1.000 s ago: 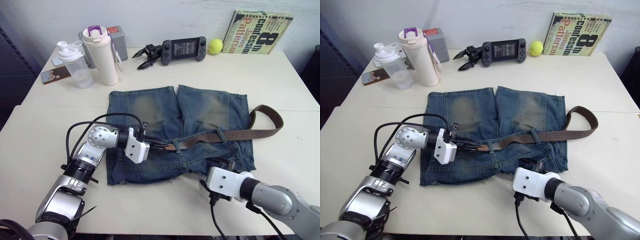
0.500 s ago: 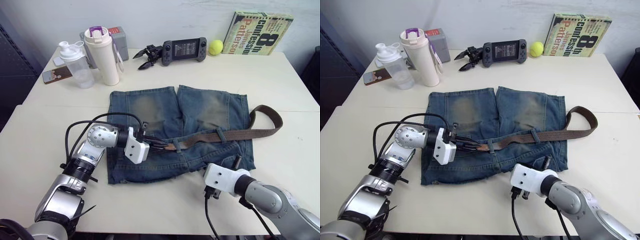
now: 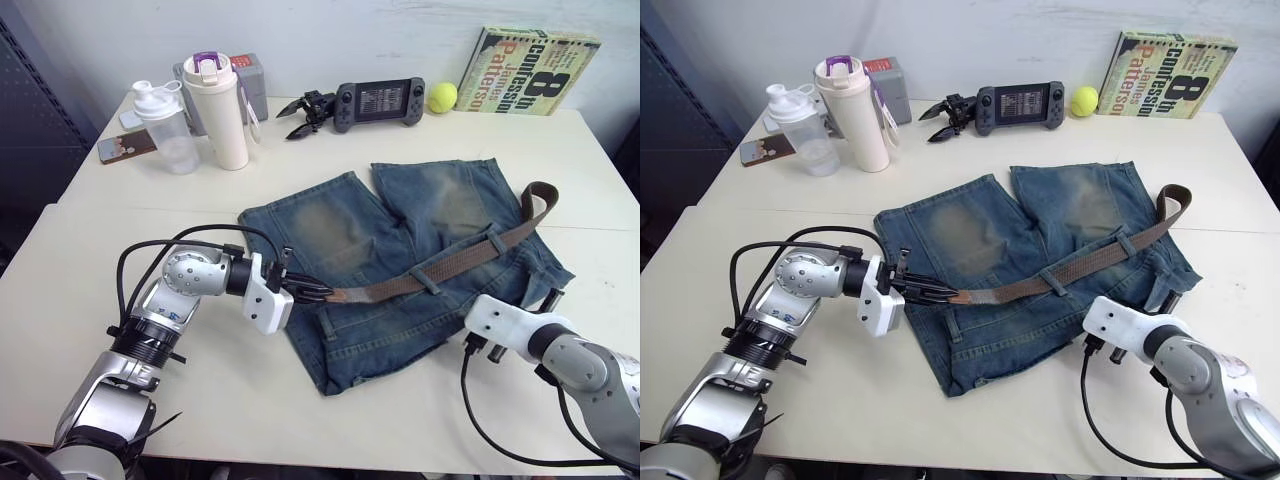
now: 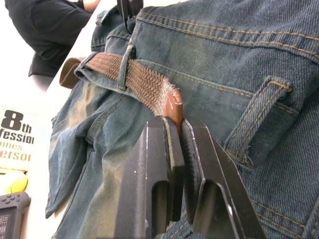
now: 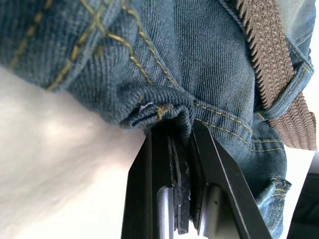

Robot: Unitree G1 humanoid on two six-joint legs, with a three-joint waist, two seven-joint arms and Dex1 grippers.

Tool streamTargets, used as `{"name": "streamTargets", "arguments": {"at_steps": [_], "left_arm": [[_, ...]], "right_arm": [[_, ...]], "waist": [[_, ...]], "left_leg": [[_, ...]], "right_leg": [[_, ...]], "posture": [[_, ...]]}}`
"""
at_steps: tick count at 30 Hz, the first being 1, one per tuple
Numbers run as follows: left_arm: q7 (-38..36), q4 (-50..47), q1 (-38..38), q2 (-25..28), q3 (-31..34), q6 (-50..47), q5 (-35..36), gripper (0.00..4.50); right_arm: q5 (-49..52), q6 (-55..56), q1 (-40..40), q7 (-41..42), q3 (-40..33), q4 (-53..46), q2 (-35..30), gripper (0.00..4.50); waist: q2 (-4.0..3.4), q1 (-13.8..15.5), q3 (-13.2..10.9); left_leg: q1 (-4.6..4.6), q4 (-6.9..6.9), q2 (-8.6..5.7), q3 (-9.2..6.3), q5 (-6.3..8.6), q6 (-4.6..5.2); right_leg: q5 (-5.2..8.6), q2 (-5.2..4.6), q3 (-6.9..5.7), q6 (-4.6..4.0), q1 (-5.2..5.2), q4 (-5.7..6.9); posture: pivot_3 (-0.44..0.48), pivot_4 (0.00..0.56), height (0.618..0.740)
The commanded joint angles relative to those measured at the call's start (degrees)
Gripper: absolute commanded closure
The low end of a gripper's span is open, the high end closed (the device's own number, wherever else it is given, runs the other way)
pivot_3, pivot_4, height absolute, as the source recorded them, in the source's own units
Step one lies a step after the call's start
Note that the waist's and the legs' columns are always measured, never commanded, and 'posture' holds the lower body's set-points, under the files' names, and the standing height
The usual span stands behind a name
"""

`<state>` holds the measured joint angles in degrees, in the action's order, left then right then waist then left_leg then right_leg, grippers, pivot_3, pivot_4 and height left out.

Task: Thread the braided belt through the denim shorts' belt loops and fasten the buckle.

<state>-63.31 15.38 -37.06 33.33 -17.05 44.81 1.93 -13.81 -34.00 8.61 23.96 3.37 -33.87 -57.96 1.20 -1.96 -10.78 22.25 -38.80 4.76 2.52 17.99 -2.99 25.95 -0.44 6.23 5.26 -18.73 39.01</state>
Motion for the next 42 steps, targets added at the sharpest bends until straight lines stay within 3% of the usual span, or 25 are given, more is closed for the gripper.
{"name": "streamTargets", "arguments": {"at_steps": [1, 14, 23, 27, 30, 34, 35, 37, 39, 41, 42], "left_arm": [[-0.9, -4.3, 1.8, 0.8, 0.0, -0.5, 4.3, 4.5], [-3.7, -10.7, 9.4, 7.2, 4.6, -6.5, 12.3, 4.5], [-3.3, -14.0, 12.7, 8.8, 6.6, -8.5, 11.7, 4.5], [-2.8, -14.3, 13.1, 8.5, 6.9, -8.5, 11.0, 4.5], [-2.4, -14.5, 13.6, 8.3, 7.1, -8.6, 11.2, 4.5], [-2.0, -14.8, 14.2, 8.2, 7.4, -8.0, 11.3, 4.5], [-1.0, -14.7, 14.5, 7.8, 8.2, -6.8, 11.2, 4.5], [0.3, -14.7, 14.9, 7.4, 9.2, -5.2, 11.1, 4.5], [2.4, -15.0, 15.8, 6.6, 10.8, -3.1, 10.8, 4.5], [3.4, -15.6, 16.6, 6.4, 11.6, -1.9, 11.1, 4.5], [3.9, -16.2, 17.5, 6.4, 12.1, -1.0, 11.0, 4.5]], "right_arm": [[-2.4, -1.3, -1.4, 0.9, 0.6, 0.1, 2.1, 4.46], [-4.4, -1.5, -4.7, 3.5, 1.1, 1.0, 6.2, 4.46], [-5.0, -4.2, -11.2, 4.1, 5.1, 2.3, 13.0, 4.46], [-5.2, -3.7, -10.1, 5.2, 3.3, 1.9, 12.6, 4.46], [-3.5, -2.8, -7.9, 7.8, -0.5, -0.1, 10.9, 3.38], [2.1, -4.8, -5.7, 13.8, -10.3, -4.8, 9.0, 1.37], [8.8, -12.1, -7.3, 19.4, -17.0, -8.1, 9.1, 0.91], [17.6, -21.9, -9.3, 26.0, -25.2, -12.2, 9.0, 0.91], [28.5, -42.8, -18.9, 32.4, -31.8, -16.4, 12.3, 0.91], [34.6, -56.5, -25.5, 34.0, -34.8, -17.7, 15.0, 0.91], [42.5, -58.2, -26.2, 32.8, -37.0, -15.7, 18.1, 0.91]], "waist": [[0.0, -0.3, 0.0], [0.0, -1.4, 0.0], [0.0, -2.1, 0.0], [0.0, -2.4, 0.0], [0.0, -2.4, 0.0], [0.0, -2.2, 0.0], [-0.01, -2.1, 0.0], [-0.03, -2.0, 0.0], [-0.03, -2.1, 0.0], [-0.03, -2.3, 0.0], [-0.02, -2.2, 0.0]], "left_leg": [[0.01, 0.01, 0.04, 0.0, 0.0, 0.0], [-0.04, -0.01, 0.04, -0.01, 0.01, 0.01], [-0.11, -0.02, 0.05, -0.01, 0.01, 0.01], [-0.11, 0.01, 0.05, -0.02, 0.01, 0.0], [-0.1, 0.02, 0.04, -0.01, 0.01, 0.0], [-0.09, 0.0, 0.0, -0.02, 0.01, 0.01], [-0.08, 0.0, 0.0, -0.02, 0.01, 0.01], [-0.09, 0.0, -0.01, -0.02, 0.01, 0.01], [-0.12, -0.01, 0.04, -0.04, 0.01, 0.0], [-0.18, 0.0, 0.11, -0.05, 0.01, 0.0], [-0.18, 0.01, 0.11, -0.11, 0.01, 0.0]], "right_leg": [[0.0, 0.02, 0.01, 0.0, 0.0, 0.01], [0.0, 0.02, 0.04, 0.0, 0.02, 0.12], [0.0, 0.05, 0.1, 0.0, 0.03, 0.19], [0.0, 0.05, 0.09, 0.0, 0.01, 0.21], [0.0, 0.04, 0.09, 0.0, 0.02, 0.19], [0.0, 0.01, 0.07, 0.0, 0.05, 0.17], [0.0, 0.01, 0.07, 0.0, 0.05, 0.17], [0.0, 0.02, 0.06, 0.0, 0.06, 0.19], [0.0, 0.07, 0.04, 0.0, 0.09, 0.2], [0.0, 0.16, 0.04, 0.0, 0.12, 0.22], [0.0, 0.16, 0.01, 0.0, 0.13, 0.22]], "posture": [[0.0, 0.15, 0.739], [0.0, 0.15, 0.739], [0.0, 0.15, 0.739], [0.0, 0.15, 0.739], [0.0, 0.15, 0.739], [0.0, 0.15, 0.739], [0.0, 0.15, 0.739], [0.0, 0.15, 0.739], [0.0, 0.15, 0.739], [0.0, 0.15, 0.739], [0.0, 0.15, 0.739]]}}
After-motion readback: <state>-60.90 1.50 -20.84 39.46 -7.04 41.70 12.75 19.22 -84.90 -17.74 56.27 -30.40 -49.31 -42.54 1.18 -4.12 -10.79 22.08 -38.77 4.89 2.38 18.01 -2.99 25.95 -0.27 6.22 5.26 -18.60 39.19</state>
